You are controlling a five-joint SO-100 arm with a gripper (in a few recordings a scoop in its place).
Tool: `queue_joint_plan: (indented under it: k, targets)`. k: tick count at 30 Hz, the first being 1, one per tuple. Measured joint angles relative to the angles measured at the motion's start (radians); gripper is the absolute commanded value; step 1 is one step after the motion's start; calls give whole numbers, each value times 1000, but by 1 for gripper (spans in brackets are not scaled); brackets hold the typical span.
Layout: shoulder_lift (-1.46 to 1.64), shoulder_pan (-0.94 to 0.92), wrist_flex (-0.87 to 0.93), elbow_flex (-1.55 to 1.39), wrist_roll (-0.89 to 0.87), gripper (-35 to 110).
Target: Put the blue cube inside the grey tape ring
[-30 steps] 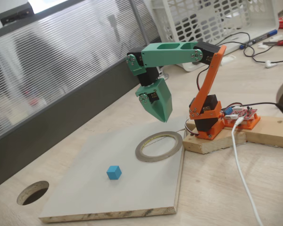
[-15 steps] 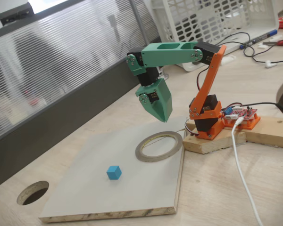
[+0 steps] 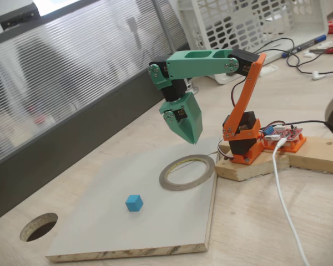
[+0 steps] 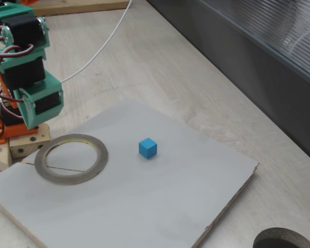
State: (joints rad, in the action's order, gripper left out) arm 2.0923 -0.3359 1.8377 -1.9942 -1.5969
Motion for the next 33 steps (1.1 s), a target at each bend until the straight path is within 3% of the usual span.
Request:
queue_joint_plan:
  k: [5,13,17,24,33]
  targets:
    - [0,74,0,2,3,2]
    - [-3,549,0,-2,3,2]
    - [-3,686,0,0,-2,2]
    - [-140,730,0,52,0,2]
    - [-534,726,0,538,-2,2]
